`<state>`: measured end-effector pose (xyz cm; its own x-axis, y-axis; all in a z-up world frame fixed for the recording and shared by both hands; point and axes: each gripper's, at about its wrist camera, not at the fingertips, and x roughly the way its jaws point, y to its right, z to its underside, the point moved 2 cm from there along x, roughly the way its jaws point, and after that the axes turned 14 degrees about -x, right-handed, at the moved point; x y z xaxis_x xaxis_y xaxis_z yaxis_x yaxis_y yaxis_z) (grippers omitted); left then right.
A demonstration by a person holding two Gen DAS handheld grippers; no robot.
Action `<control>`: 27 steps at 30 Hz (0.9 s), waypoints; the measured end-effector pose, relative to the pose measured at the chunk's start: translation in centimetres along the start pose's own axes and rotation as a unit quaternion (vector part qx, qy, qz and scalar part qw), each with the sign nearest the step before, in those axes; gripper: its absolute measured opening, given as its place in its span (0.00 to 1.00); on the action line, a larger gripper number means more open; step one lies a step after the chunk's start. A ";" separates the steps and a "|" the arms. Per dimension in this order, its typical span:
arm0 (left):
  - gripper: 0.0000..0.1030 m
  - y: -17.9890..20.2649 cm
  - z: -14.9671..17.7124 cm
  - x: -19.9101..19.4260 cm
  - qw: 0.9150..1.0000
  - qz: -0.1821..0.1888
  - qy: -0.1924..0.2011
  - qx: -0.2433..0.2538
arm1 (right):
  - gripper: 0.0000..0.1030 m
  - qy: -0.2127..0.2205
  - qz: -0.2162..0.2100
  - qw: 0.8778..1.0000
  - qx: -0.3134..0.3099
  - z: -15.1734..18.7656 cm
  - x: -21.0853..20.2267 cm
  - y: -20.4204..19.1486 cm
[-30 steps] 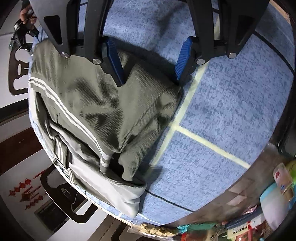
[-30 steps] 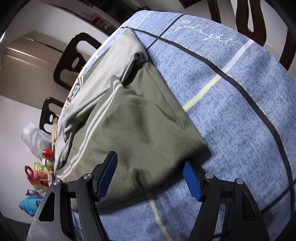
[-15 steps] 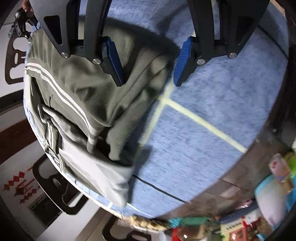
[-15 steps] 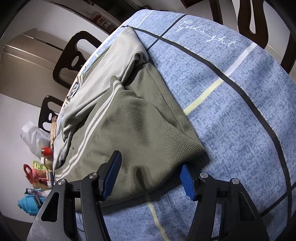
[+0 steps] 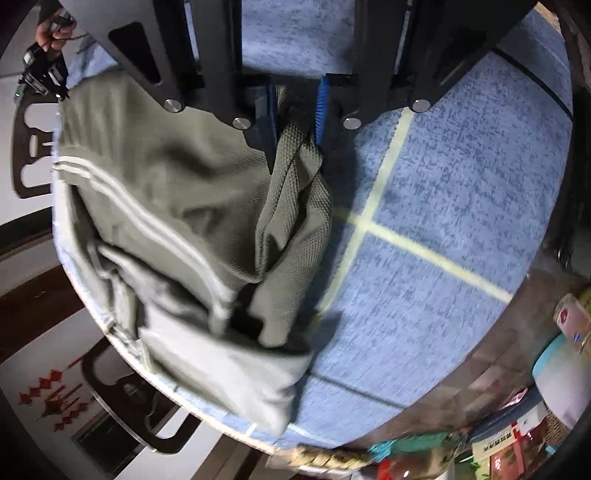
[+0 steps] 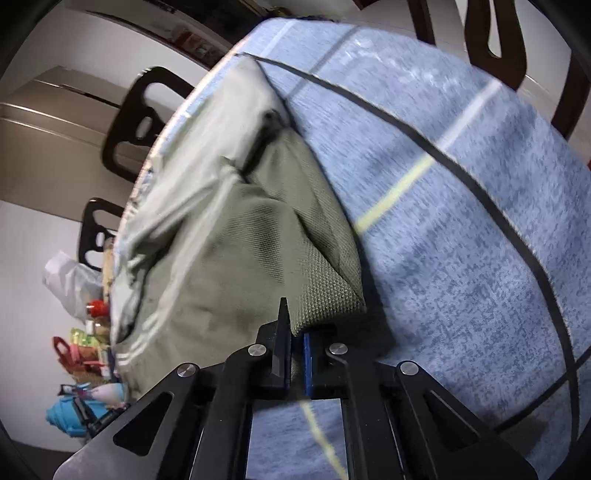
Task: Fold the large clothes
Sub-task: 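Grasp the side edge of the jacket with both tools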
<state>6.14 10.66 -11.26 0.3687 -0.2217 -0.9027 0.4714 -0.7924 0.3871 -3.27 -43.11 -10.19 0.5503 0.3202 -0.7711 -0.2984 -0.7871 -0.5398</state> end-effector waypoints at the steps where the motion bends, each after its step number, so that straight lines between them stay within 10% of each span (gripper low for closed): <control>1: 0.15 0.0 -0.2 -0.9 1.000 0.018 0.000 -0.006 | 0.04 0.007 -0.010 1.000 0.004 -0.2 -0.6 -0.2; 14: 0.12 5.1 -6.7 -7.7 0.977 0.192 0.036 -0.091 | 0.04 0.082 -0.111 0.990 0.029 -7.7 -5.0 -6.7; 27: 0.12 11.0 -19.4 -2.5 0.965 0.193 0.057 -0.169 | 0.04 0.084 -0.097 0.989 0.077 -22.4 3.3 -9.9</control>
<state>25.93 13.57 -1.11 0.6455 -0.3835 -0.6605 0.5091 -0.4286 0.7464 18.95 -46.08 0.16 0.7264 0.3556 -0.5882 -0.2825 -0.6257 -0.7271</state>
